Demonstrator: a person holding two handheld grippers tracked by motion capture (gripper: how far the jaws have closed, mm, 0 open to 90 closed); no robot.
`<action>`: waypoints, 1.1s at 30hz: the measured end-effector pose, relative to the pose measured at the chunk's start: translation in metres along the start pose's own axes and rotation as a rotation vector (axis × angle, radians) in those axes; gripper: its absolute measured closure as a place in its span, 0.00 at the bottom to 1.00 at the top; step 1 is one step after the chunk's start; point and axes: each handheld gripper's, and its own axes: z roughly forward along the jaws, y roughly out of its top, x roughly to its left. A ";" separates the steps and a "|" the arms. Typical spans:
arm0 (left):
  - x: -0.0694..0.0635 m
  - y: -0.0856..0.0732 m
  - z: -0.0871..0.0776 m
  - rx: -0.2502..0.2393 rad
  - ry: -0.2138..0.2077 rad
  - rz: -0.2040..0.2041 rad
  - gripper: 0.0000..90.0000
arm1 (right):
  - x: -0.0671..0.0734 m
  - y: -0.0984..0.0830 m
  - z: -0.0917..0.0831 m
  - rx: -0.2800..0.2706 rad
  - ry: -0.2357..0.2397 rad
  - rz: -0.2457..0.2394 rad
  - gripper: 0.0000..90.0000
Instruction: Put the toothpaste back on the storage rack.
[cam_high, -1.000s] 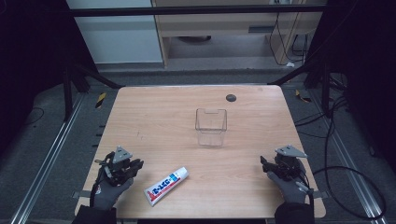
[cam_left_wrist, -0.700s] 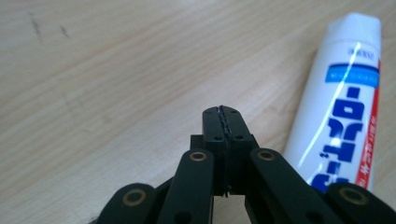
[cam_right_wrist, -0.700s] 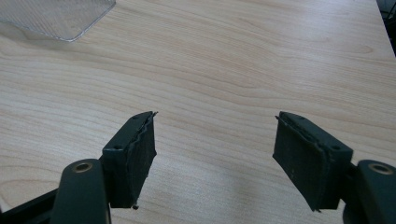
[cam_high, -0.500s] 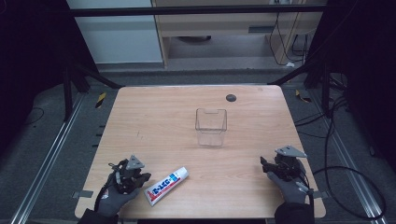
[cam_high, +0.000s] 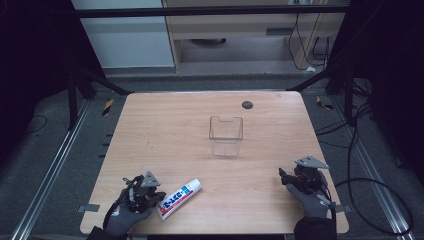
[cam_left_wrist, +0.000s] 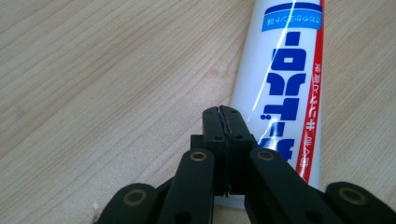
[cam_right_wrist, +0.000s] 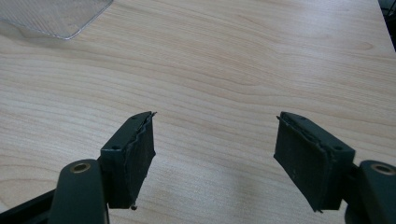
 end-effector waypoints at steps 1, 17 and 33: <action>0.000 0.000 0.000 0.000 -0.002 0.000 0.99 | 0.000 0.000 0.000 0.000 0.000 -0.001 0.31; -0.018 0.001 0.001 0.009 -0.050 0.045 0.99 | 0.000 0.000 0.000 0.007 -0.004 0.007 0.30; -0.035 0.008 0.007 0.000 -0.098 0.081 0.99 | 0.000 0.000 0.001 0.009 -0.005 0.005 0.30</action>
